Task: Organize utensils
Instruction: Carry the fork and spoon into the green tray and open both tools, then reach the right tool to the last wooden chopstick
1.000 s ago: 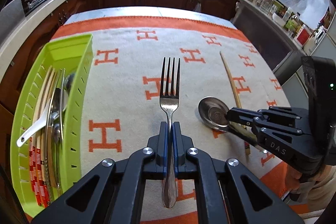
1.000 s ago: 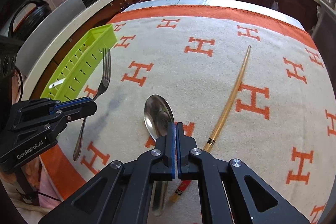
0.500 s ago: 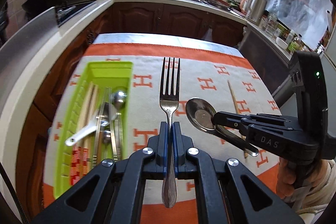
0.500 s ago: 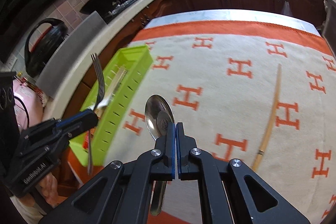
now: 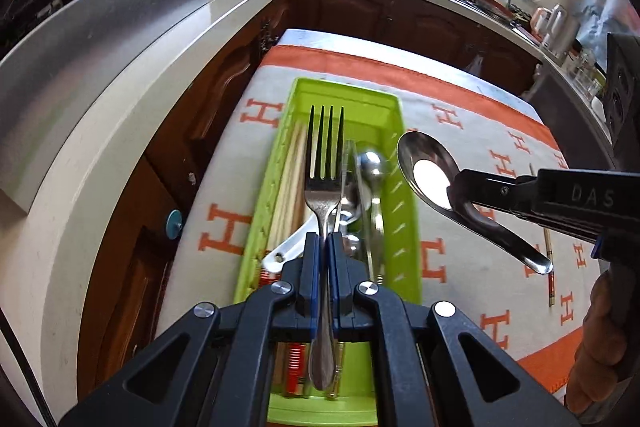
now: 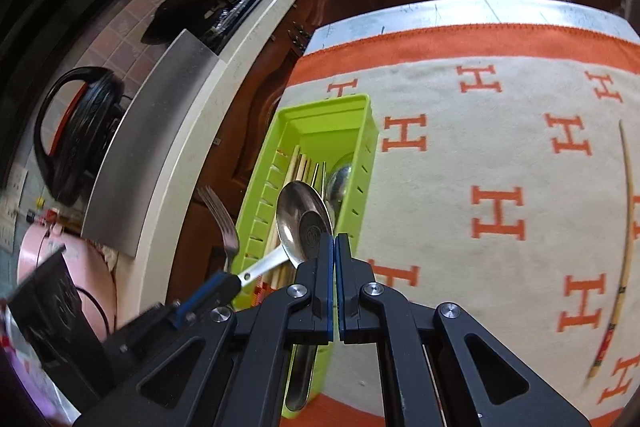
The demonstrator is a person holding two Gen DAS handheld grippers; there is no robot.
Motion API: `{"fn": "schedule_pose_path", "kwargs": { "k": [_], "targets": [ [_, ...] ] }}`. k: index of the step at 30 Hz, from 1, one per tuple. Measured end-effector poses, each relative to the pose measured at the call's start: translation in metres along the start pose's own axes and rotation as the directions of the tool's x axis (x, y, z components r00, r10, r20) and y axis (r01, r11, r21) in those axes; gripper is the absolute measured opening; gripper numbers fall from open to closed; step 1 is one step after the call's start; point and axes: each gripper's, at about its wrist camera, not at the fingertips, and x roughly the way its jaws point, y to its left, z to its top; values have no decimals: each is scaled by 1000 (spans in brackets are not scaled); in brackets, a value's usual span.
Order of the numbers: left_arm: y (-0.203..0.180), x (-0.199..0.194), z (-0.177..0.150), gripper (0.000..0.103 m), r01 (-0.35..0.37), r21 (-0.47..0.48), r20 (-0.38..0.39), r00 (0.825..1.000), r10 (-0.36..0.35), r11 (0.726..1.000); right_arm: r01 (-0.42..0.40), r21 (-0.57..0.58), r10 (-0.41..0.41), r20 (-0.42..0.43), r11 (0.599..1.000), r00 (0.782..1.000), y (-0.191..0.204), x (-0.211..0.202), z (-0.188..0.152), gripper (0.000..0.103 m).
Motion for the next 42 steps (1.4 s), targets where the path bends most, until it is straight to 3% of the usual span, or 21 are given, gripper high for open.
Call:
{"fn": "schedule_pose_path", "kwargs": {
  "k": [5,12,18,23,29,36,39,42],
  "targets": [
    [14,-11,-1,19,38,-21,35,999,-37,999,39,52,-37,-37,998,999,6,27,-3,1],
    [33,-32,9,21,28,-65,102,995,-21,997,86,37,-82,-111,996,990,17,49,-19,2],
    [41,-36,11,23,10,-87,110,994,0,996,88,4,-86,-191,996,978,22,56,-35,5],
    [41,-35,11,32,-15,-87,107,994,24,996,52,-32,-57,-165,998,985,20,38,-41,5],
    [31,-34,8,35,-34,-62,101,994,40,998,96,-61,-102,-103,993,989,1,9,-47,6],
    [8,-32,2,37,-25,-24,74,997,26,999,151,-6,-151,-31,988,988,-49,-28,-51,6],
    [-9,-35,-1,46,-17,8,78,997,16,1000,169,30,-169,3,985,986,-76,-43,-50,6],
    [-31,-37,-2,47,-1,54,77,997,-3,999,189,60,-191,28,980,981,-100,-56,-51,6]
  ]
}}
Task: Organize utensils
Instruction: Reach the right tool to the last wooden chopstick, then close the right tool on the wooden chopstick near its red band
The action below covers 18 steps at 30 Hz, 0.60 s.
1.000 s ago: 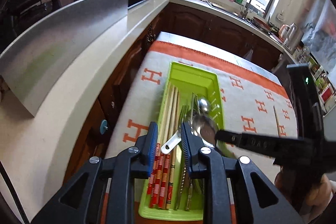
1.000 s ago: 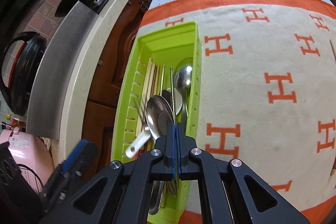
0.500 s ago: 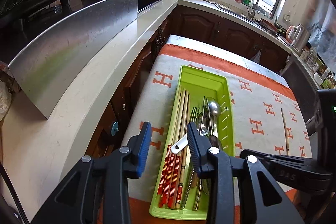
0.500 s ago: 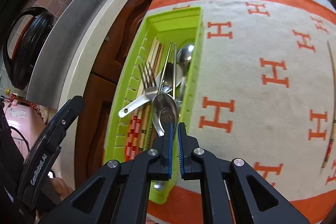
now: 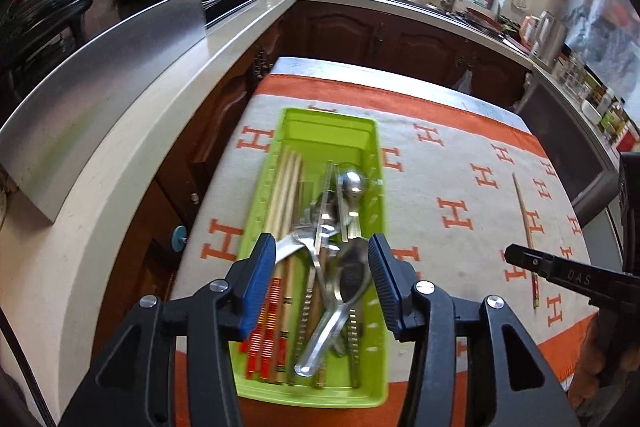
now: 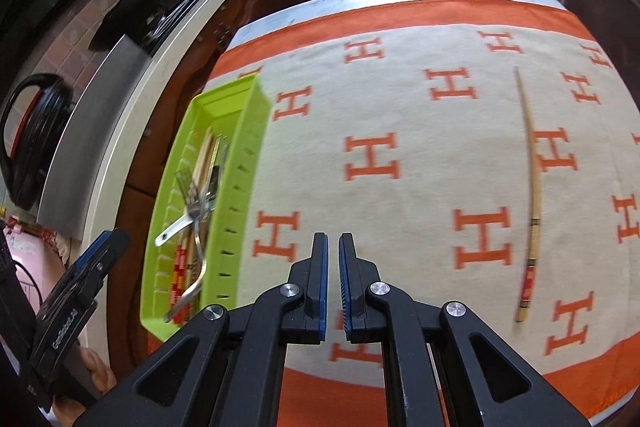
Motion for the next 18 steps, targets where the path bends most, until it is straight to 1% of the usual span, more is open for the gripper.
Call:
{"fn": "schedule_pose_path", "kwargs": {
  "k": [3,8,11,13,15,18],
  "targets": [
    [-26,0,-1,48,29,44,-8,1000,-29,999,15,36,-15,14,999,1000,-26,-5,-2,9],
    [-68,6,-3,56,90,102,-25,996,-88,991,54,105,-57,24,993,998,-72,-6,-7,13],
    [-95,18,-8,57,130,135,-61,991,-123,982,76,138,-81,29,987,996,-100,-6,-11,18],
    [-111,28,-11,58,146,149,-88,987,-134,978,86,158,-93,35,984,995,-116,-5,-13,21],
    [-124,39,-15,59,160,151,-115,983,-144,975,92,172,-100,41,981,994,-129,-3,-14,21],
    [-137,54,-19,65,162,145,-140,980,-142,976,91,168,-101,52,982,993,-141,0,-13,21]
  ]
}}
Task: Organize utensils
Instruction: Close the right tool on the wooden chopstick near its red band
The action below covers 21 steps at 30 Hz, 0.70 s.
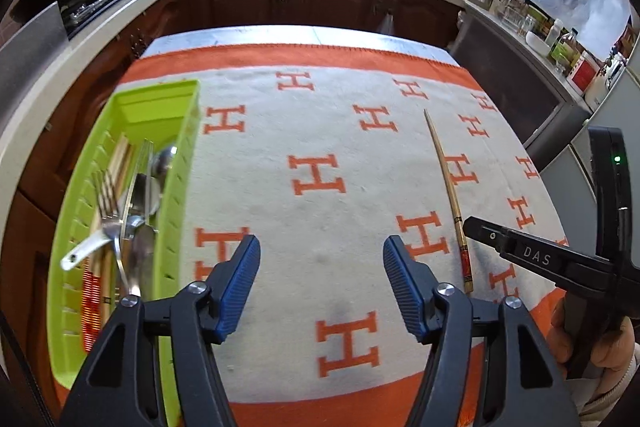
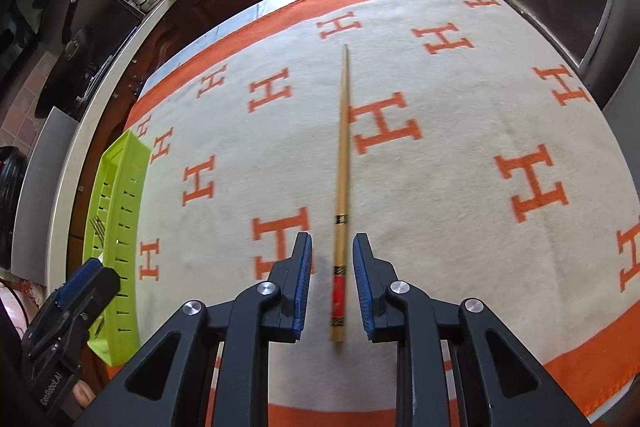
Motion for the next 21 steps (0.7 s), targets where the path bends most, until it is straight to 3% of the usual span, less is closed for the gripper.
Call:
{"fn": "schedule_pose_path", "kwargs": {
  "k": [12,18,21],
  "targets": [
    [6,53,6,69,-55,-97,-72,996,48,994,76,-187,-58,96,979,994,20,28,11,21],
    [3,66,4,71,-67,-97,-101,993,57,993,168,-296,-127,153,940,980,36,34,3,21],
    [1,69,1,71,-70,-91,-109,992,60,993,170,-295,-128,156,940,979,37,34,2,19]
  ]
}}
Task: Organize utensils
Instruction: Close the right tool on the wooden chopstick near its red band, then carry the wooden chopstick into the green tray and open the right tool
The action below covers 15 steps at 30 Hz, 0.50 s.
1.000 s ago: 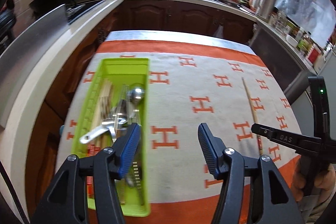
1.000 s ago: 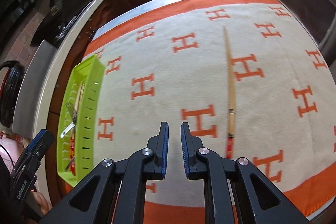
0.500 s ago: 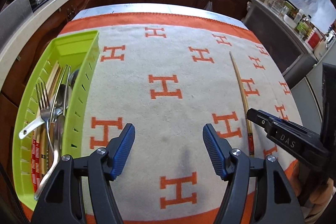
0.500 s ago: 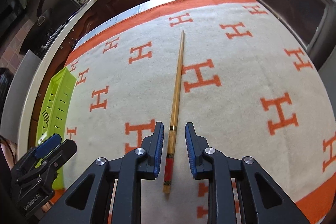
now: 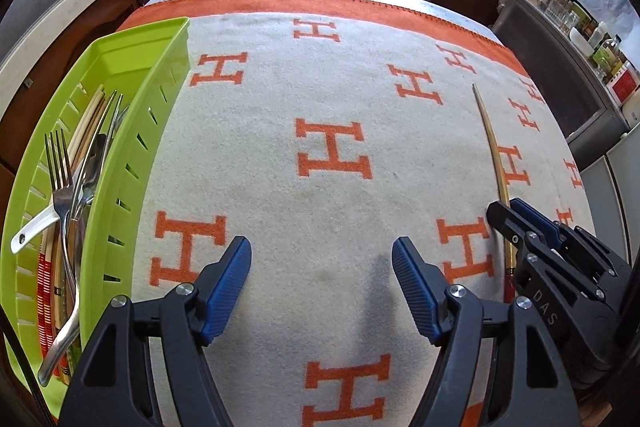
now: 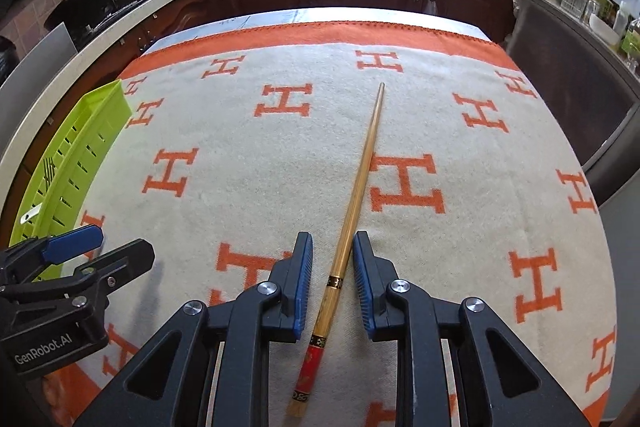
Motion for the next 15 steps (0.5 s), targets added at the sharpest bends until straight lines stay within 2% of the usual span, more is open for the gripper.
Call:
{"fn": "schedule_pose_path", "kwargs": {
  "k": [2,8,11,15],
  "targets": [
    [-1,0,-1,71,-5,4,2,1000,5,1000,3,21,-3,-2,1000,1000,-2,0,0,11],
    [2,-8,-1,71,-15,2,25,1000,15,1000,-76,134,79,-13,988,997,-24,1,2,7],
    [3,-17,-2,71,-19,1,49,999,19,1000,-163,241,177,-36,957,984,-40,3,5,7],
    [7,-29,-2,71,-22,1,77,997,22,1000,-228,325,258,-50,918,965,-46,2,6,6]
  ]
}}
